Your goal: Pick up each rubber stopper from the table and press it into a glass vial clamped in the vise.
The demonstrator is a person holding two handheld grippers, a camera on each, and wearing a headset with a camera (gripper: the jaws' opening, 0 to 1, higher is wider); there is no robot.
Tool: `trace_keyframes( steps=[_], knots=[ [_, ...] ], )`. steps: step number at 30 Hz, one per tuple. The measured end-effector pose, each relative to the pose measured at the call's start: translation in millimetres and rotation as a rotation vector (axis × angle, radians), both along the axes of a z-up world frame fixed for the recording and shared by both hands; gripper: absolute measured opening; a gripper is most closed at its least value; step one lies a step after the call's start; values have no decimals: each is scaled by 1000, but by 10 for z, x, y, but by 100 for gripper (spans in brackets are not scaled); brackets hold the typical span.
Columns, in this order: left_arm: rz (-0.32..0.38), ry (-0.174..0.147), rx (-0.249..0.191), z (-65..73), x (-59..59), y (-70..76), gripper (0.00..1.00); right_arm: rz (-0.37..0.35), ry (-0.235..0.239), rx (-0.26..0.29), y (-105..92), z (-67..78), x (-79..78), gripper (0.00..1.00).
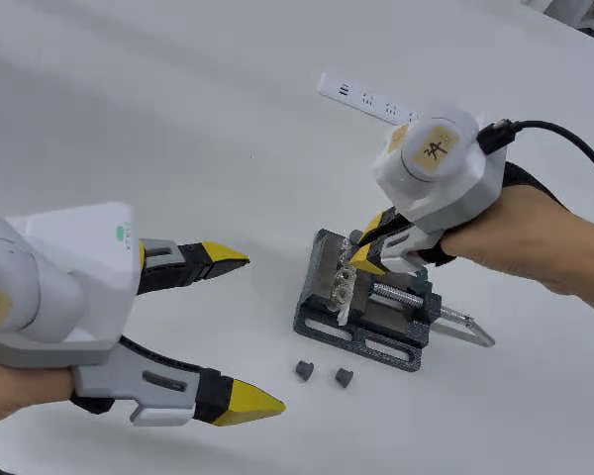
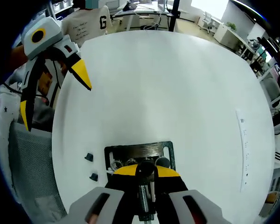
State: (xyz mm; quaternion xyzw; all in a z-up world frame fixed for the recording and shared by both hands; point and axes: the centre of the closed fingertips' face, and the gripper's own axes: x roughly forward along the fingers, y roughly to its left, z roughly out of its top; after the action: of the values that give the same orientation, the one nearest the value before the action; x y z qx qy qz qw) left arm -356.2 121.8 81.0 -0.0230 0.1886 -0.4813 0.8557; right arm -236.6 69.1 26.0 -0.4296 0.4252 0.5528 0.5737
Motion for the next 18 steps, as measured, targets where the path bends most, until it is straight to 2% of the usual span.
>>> trace_keyframes(
  steps=[11,18],
  knots=[
    [1,0,-6,1,-3,6,76,-12,-2,11,5,4,4,10],
    [-1,-1,-6,-3,-7,-5,76,-21,-6,35,-7,81,16,8]
  ],
)
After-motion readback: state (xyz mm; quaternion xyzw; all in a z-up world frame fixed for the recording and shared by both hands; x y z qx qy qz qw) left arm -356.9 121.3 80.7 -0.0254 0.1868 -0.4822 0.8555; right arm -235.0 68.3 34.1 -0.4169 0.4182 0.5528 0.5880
